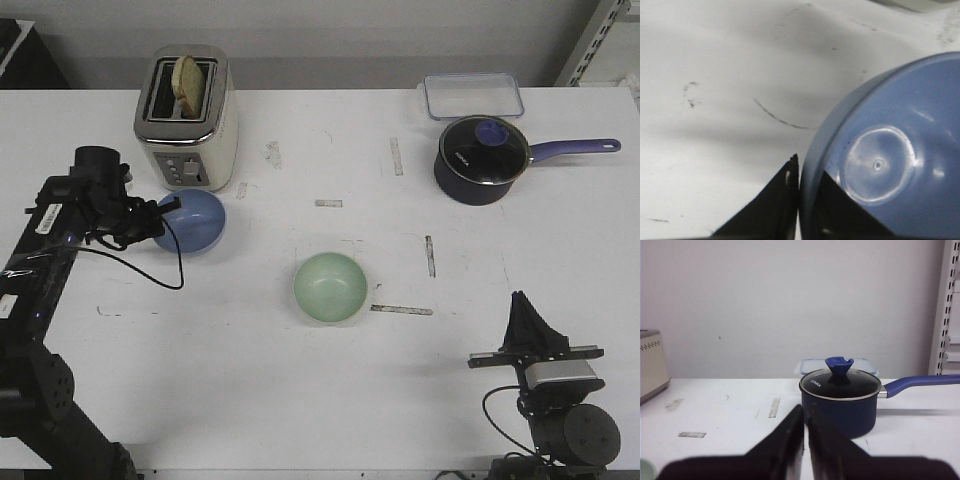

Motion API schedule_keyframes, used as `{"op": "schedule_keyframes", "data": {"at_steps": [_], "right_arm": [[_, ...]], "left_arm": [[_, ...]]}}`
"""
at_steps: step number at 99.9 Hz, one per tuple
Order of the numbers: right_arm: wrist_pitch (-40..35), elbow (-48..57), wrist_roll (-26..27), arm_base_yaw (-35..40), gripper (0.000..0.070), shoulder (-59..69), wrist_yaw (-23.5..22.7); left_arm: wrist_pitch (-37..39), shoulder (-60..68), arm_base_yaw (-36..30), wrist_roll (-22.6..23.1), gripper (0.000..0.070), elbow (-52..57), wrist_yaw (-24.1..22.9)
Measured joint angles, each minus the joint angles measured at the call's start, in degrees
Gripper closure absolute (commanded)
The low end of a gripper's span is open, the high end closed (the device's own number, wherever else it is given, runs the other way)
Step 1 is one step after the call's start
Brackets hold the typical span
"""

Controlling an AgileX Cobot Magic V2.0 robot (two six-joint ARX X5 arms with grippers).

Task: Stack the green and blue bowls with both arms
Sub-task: 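Carry the blue bowl over the green bowl and lower it inside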

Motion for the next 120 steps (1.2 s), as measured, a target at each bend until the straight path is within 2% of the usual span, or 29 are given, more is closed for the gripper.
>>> {"op": "schedule_keyframes", "data": {"at_steps": [16,48,58,65,92,120], "right_arm": [[0.0,0.0,0.0,0.0,0.07,0.0,0.0],[0.0,0.0,0.0,0.0,0.0699,0.0,0.0],[0.0,0.0,0.0,0.0,0.07,0.0,0.0],[0.0,0.0,0.0,0.0,0.07,0.0,0.0],[0.0,0.0,0.0,0.0,0.07,0.0,0.0],[0.0,0.0,0.0,0.0,0.07,0.0,0.0]], "left_arm": [[-2.2,-0.2,-7.4,0.0,0.0699,3.7,0.0],[-2.2,-0.2,-26.2,0.0,0.0699,4.2,0.2],[-2.2,-0.2,-30.8,0.0,0.0699,4.2,1.9],[-2.0,-0.2,-32.4,0.0,0.0698,4.2,3.2],[2.6,-0.2,-36.0,0.0,0.0697,4.2,3.1],[2.7,2.3,-35.9,-1.3,0.0684,4.2,2.0]]}}
